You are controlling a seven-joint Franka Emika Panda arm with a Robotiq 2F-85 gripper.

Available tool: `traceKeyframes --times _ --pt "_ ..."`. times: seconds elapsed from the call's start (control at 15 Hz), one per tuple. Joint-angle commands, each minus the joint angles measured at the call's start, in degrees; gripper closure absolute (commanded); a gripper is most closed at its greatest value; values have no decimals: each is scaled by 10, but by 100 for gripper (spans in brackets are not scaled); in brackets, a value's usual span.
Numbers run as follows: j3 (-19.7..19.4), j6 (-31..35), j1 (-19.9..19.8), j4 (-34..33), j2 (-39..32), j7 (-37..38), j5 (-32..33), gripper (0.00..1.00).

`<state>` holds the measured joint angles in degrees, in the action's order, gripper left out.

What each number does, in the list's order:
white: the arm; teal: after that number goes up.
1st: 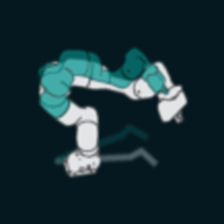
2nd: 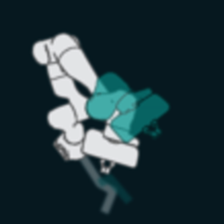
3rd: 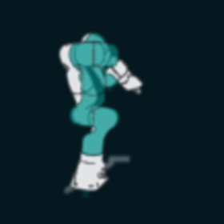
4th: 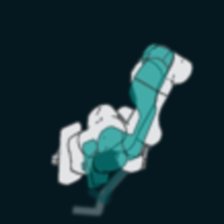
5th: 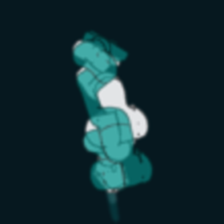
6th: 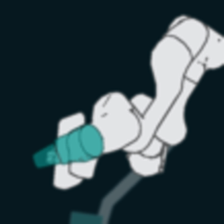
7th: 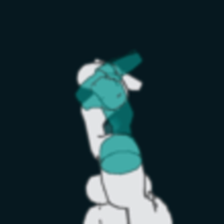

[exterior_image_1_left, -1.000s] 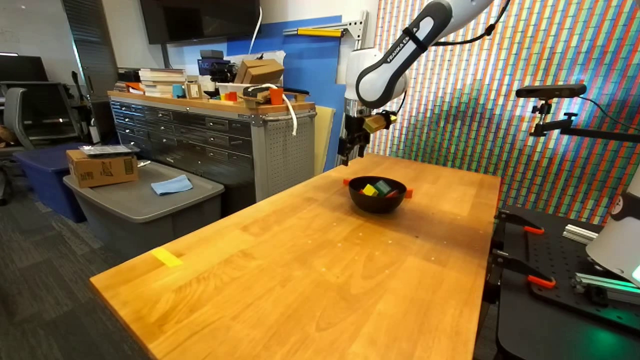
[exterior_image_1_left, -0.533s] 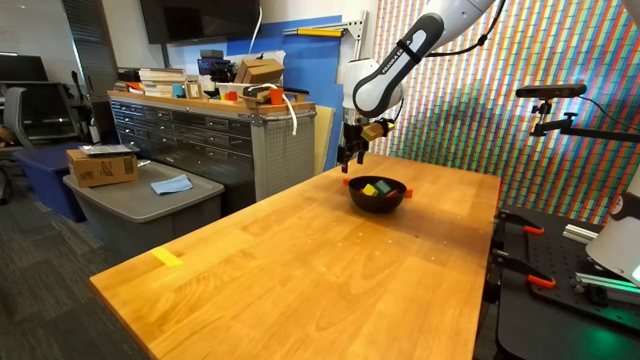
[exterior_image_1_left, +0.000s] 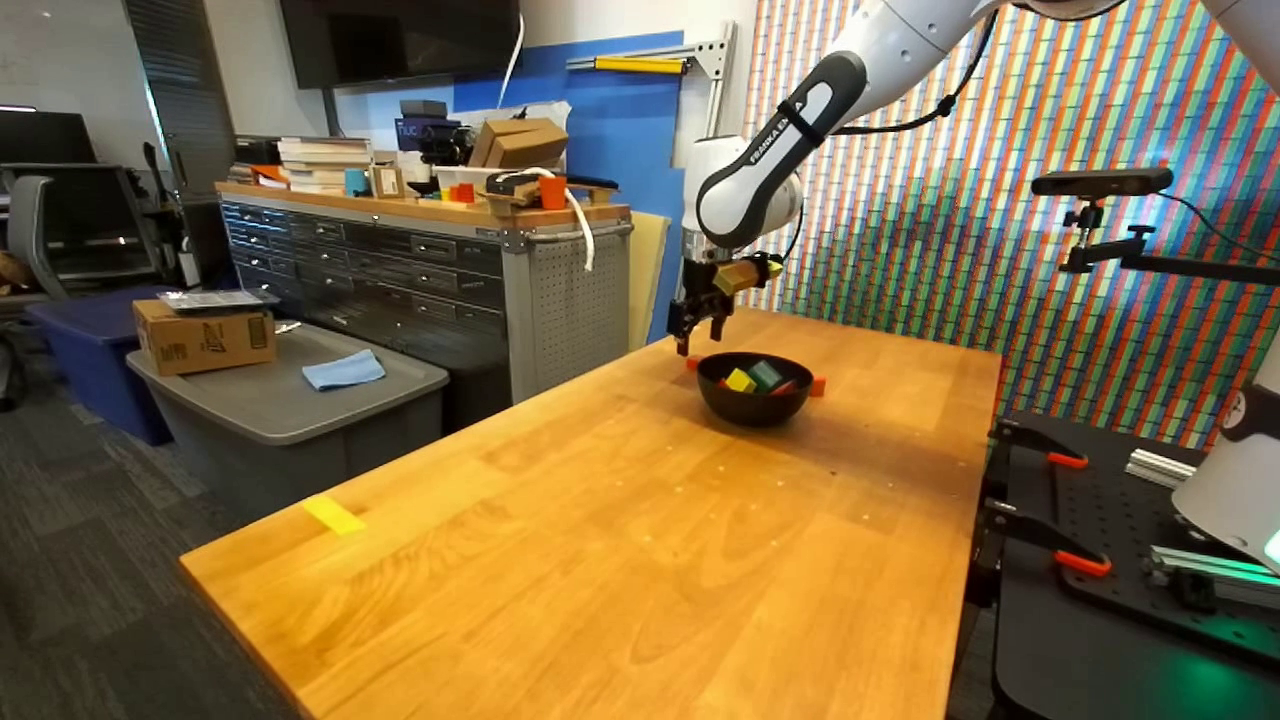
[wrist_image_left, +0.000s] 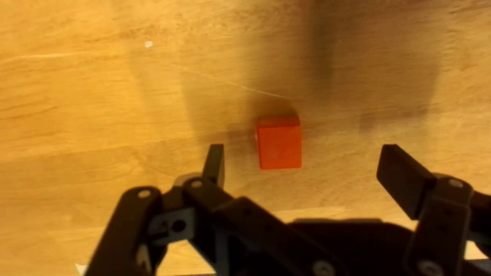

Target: Pick up all the toy blocks from the table and put them in the bowl

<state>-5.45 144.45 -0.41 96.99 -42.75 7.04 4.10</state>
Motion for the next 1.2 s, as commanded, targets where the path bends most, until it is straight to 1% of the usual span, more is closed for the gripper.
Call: traceKeyframes --times 0.0,0.13,0.4,0.47,0.53,0.87,0.93,1.0,1.07,1.13 --pt "12 -8 -20 -57 -33 -14 -22 0" --pt "15 -13 -23 -67 -43 -17 -28 0" --pt "18 -12 -21 -59 -61 -17 -26 0" --pt "12 -9 -16 -59 -68 -11 -21 15" --pt "11 -8 -16 -58 -72 -9 -20 26" --pt "4 -5 -16 -57 -63 -5 -20 66" --pt "4 -2 -16 -53 -58 -5 -20 72" --pt "5 -3 -17 -52 -54 -6 -21 81" --pt "5 -3 -15 -47 -47 -4 -21 85" --pt "5 -1 -14 -40 -38 -5 -20 86"
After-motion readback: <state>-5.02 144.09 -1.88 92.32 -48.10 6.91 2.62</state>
